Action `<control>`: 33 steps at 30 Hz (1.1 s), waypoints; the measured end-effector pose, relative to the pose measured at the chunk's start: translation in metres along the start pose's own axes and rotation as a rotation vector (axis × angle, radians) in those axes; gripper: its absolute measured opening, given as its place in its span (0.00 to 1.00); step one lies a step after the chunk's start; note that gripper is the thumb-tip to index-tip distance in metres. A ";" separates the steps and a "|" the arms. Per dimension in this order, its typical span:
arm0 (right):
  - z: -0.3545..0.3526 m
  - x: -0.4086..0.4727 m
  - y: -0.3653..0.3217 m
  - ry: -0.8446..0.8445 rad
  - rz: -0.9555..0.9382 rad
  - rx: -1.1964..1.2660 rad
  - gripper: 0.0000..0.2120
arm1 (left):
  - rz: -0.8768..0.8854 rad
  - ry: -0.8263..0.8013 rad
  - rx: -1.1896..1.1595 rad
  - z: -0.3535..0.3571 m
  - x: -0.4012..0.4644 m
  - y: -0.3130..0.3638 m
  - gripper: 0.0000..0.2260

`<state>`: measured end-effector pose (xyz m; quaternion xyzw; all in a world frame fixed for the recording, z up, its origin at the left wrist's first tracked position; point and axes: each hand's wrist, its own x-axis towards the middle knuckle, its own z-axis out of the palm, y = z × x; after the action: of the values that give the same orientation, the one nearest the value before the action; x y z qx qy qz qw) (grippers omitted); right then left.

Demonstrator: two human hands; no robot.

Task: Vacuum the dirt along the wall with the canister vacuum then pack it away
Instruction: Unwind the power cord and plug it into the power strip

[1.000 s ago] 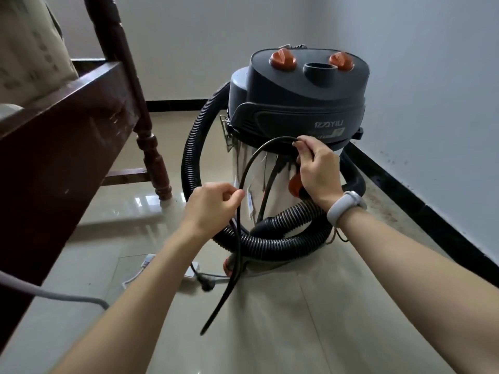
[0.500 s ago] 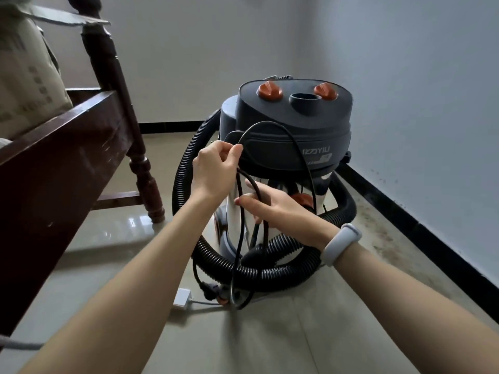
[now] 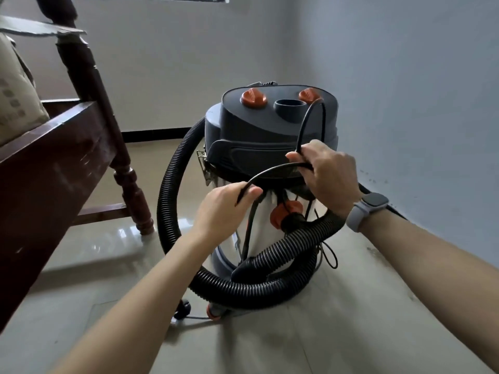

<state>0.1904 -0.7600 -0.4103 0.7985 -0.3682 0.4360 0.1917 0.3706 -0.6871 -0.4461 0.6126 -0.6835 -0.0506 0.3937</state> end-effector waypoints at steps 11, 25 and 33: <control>0.017 -0.008 0.060 0.171 0.461 0.424 0.07 | -0.016 0.294 0.120 0.023 0.048 0.045 0.14; 0.031 -0.008 0.085 0.220 0.960 0.153 0.12 | -0.169 -0.164 0.219 0.060 0.021 0.016 0.15; 0.049 -0.036 0.077 0.093 0.851 0.640 0.07 | 0.024 0.213 -0.015 0.067 0.047 0.054 0.10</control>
<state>0.1473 -0.8262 -0.4686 0.5772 -0.4990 0.6005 -0.2392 0.2901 -0.7427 -0.4396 0.6033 -0.6449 0.0145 0.4690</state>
